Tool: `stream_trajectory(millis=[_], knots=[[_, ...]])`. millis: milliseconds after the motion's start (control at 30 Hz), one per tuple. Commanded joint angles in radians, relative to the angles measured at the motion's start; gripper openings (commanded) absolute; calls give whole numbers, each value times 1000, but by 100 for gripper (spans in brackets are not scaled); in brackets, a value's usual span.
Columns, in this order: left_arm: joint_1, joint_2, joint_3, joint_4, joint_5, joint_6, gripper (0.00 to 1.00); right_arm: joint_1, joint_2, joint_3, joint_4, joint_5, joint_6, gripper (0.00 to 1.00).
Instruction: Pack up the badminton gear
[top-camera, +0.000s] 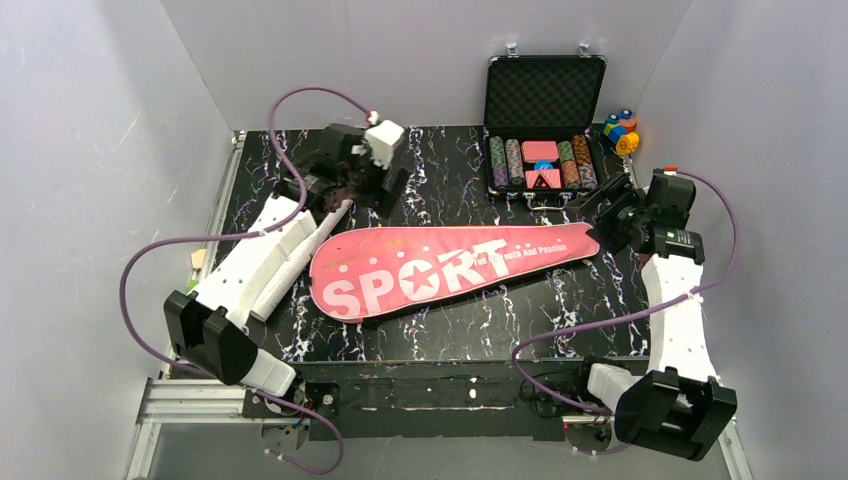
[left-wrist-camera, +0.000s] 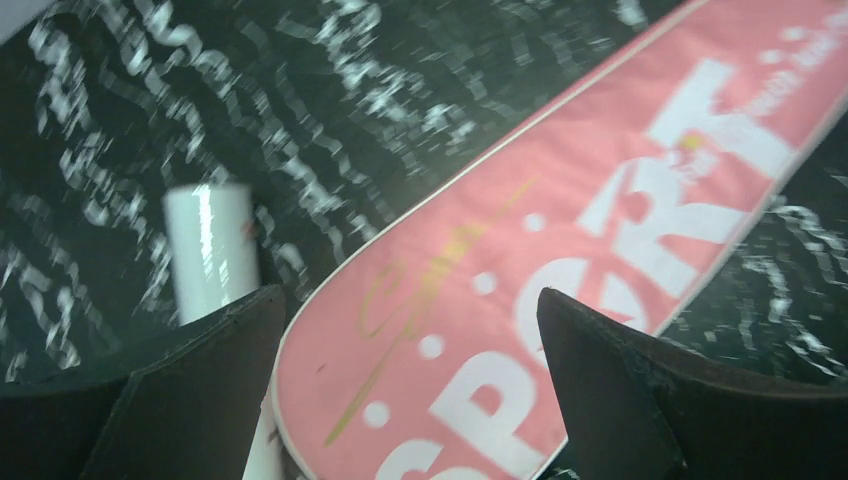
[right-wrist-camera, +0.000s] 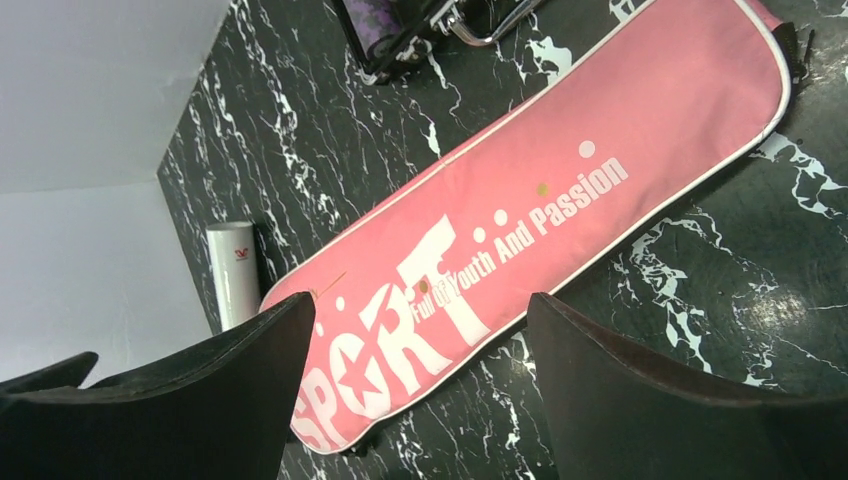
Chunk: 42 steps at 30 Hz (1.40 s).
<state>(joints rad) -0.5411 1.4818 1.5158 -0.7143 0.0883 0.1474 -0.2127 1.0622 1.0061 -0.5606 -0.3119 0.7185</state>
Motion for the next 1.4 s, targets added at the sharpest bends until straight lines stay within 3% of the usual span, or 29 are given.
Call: stream_trajectory(millis=[0, 200, 367, 500, 633, 733, 900, 1133, 1367], knots=[[138, -57, -116, -38, -96, -31, 98, 41, 29, 47, 1, -28, -75, 87], [389, -91, -329, 158, -30, -76, 98, 152, 108, 47, 15, 244, -123, 88], [569, -39, -439, 290, 116, -66, 98, 152, 80, -113, 262, 380, -41, 88], [655, -10, -536, 477, 121, -111, 98, 155, 66, -232, 487, 422, -127, 89], [674, -42, -688, 759, 89, -137, 98, 154, 121, -259, 539, 577, -213, 89], [674, -73, -805, 951, 76, -183, 98, 156, 107, -376, 740, 642, -302, 89], [676, -66, -952, 1195, 102, -220, 98, 157, 33, -625, 1182, 623, -492, 90], [674, -64, -1124, 1509, 184, -208, 98, 177, 42, -707, 1295, 621, -554, 90], [660, 15, -1250, 1801, 278, -155, 98, 212, 119, -863, 1635, 617, -610, 90]])
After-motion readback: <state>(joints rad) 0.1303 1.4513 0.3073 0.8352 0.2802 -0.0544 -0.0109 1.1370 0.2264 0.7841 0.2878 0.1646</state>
